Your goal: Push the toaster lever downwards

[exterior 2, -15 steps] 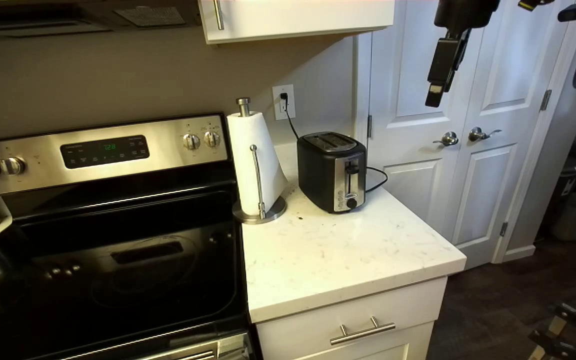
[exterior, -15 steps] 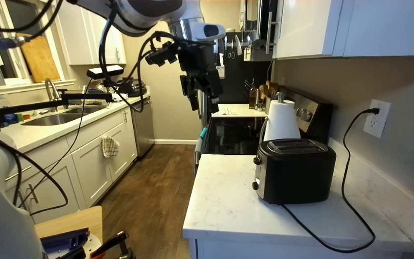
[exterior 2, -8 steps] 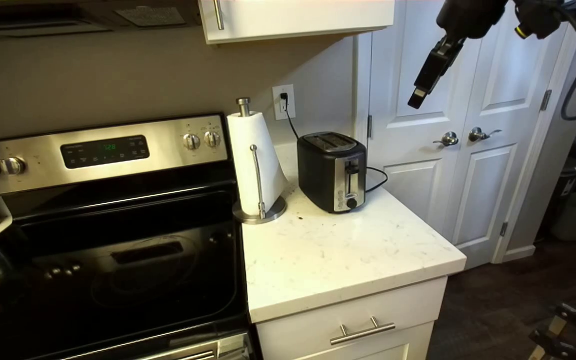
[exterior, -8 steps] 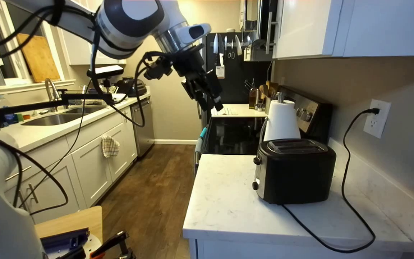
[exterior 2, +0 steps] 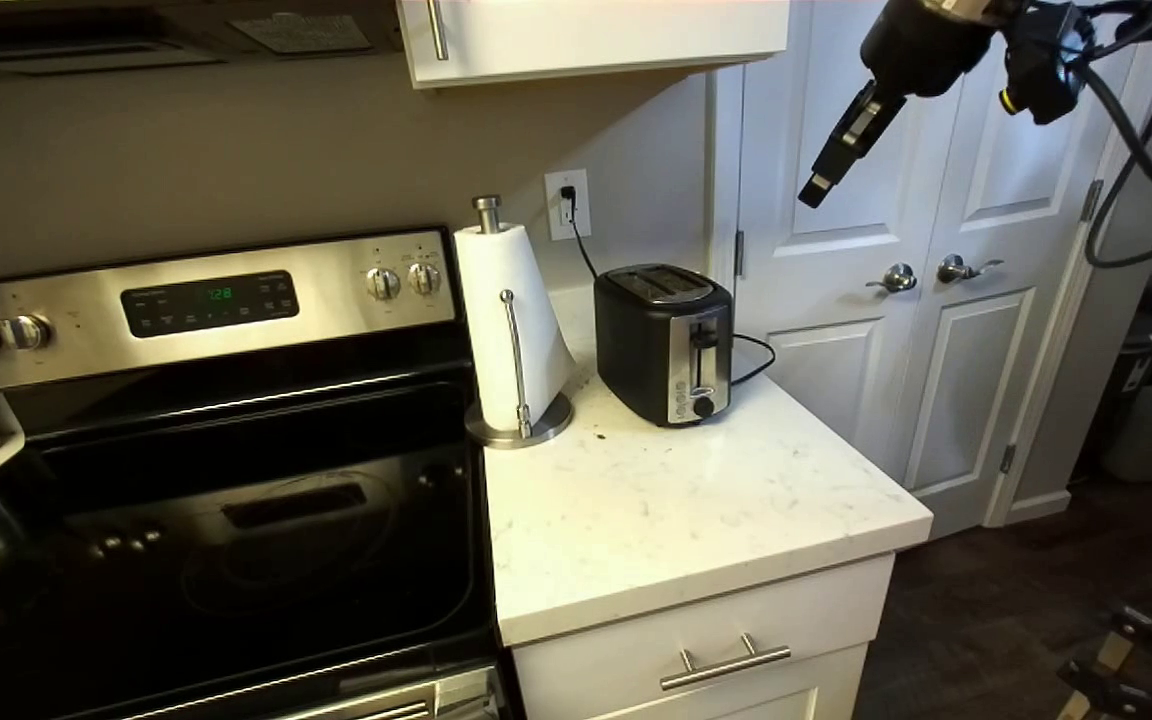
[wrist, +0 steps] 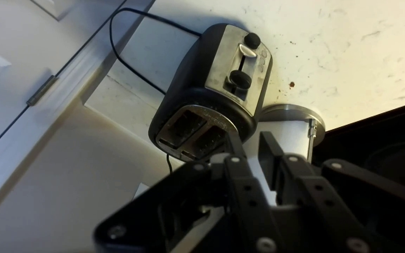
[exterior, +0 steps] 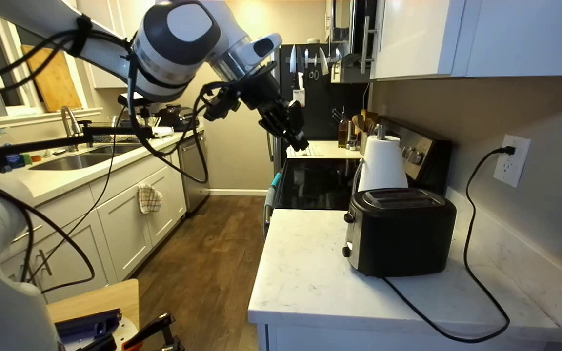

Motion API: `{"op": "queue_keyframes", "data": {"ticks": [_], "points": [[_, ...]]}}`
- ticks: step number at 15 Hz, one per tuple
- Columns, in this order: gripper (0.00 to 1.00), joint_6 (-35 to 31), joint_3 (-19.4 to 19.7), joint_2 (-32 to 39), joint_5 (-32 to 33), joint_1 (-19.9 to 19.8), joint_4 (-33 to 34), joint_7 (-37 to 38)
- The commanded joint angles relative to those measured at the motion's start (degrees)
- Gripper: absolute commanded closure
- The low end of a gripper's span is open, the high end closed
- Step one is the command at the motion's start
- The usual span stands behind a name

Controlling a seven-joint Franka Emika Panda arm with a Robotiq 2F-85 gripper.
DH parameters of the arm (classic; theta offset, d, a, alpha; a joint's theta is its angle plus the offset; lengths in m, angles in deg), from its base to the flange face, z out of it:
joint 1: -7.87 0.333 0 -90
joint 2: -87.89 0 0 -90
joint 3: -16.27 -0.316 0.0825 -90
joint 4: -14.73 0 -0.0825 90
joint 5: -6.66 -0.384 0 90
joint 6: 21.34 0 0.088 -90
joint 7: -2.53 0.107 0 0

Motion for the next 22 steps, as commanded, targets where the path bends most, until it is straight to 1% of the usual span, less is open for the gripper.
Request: {"op": "queue_keyframes", "data": {"ticks": [1,4,7,8,9,13,16,18,20,21,22], "points": [[1.0,-3.97,-2.66,2.82,4.1,-4.14,1.55,3.73],[1.0,-6.0,-5.05,6.21,7.85,-7.47,3.29,6.62],[1.0,-7.27,-8.03,10.44,13.61,-10.67,6.23,10.85],[1.0,-7.08,-8.76,12.06,15.5,-11.25,7.46,12.32],[1.0,-7.09,-10.62,13.46,17.24,-12.96,8.63,13.66],[1.0,-6.74,-14.37,18.38,25.04,-15.97,12.99,20.19],[1.0,-6.77,-15.97,20.49,30.35,-16.97,15.03,25.38],[1.0,-6.27,-16.21,21.43,32.25,-16.93,15.85,27.51],[1.0,-6.1,-16.12,22.17,33.52,-16.87,16.21,28.94],[0.99,-5.67,-15.39,20.91,30.82,-15.72,15.22,26.16],[0.99,-5.67,-15.39,21.22,31.14,-15.73,15.35,26.58]]}}
